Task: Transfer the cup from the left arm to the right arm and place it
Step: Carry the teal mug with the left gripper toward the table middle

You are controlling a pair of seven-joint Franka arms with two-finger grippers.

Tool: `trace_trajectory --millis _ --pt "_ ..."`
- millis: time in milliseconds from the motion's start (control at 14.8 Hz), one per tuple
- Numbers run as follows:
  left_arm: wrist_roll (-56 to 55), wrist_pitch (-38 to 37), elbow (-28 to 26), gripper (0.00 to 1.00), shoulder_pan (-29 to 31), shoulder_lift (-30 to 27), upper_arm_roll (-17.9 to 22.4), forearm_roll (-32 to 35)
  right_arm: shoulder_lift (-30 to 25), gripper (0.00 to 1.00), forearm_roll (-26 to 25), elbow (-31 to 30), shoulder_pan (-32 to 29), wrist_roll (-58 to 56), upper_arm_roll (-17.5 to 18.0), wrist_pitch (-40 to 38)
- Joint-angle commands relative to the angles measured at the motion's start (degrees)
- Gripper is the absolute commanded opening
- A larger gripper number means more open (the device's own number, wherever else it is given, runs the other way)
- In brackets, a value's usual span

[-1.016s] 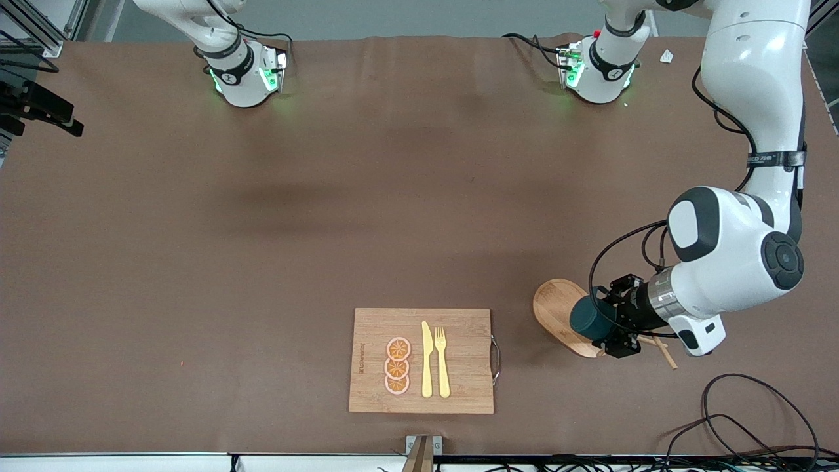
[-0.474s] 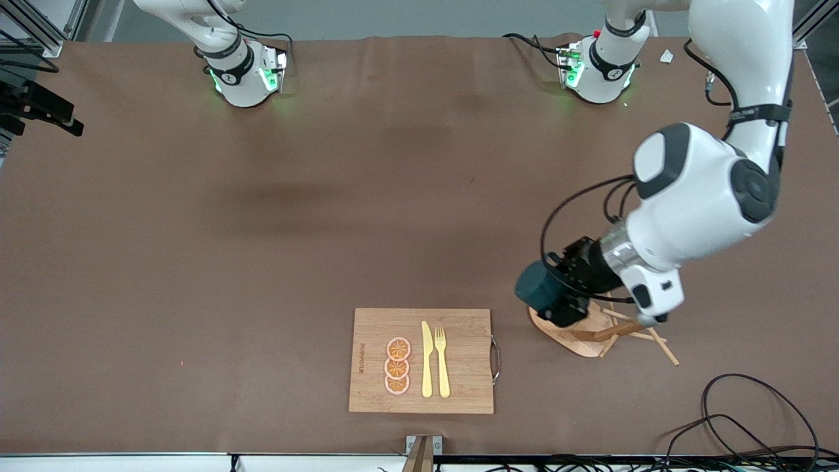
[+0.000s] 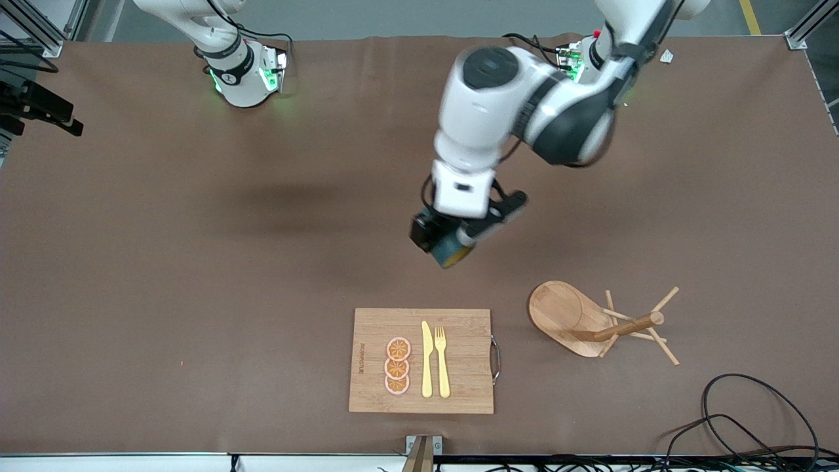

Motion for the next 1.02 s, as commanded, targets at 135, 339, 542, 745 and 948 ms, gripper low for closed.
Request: trace_trajectory --millis 135,339,542,745,948 --pt "-10.0 2.0 -0.7 0.29 -10.0 2.6 0.7 22.6 -1.6 1.00 -1.1 -1.6 -0.2 -0.6 0.2 0.5" --pt "-17.6 4.1 -1.0 0.28 -16.2 6.7 0.8 37.2 -1.5 1.00 -1.2 -1.6 -0.1 -0.6 0.2 0.6" --pt "-29.5 3.8 -1.3 0.28 -21.0 13.2 0.8 57.3 -1.5 1.00 -1.2 -1.6 -0.1 -0.7 0.3 0.7" --pt "-35.8 -0.7 -1.4 0.28 -24.8 19.7 1.4 69.0 -1.6 1.00 -1.2 -1.5 -0.1 -2.0 0.3 0.7" --pt "-44.8 -6.3 -2.8 0.28 -25.9 26.9 1.6 84.0 -1.5 1.00 -1.2 -1.5 -0.1 -2.0 0.2 0.6"
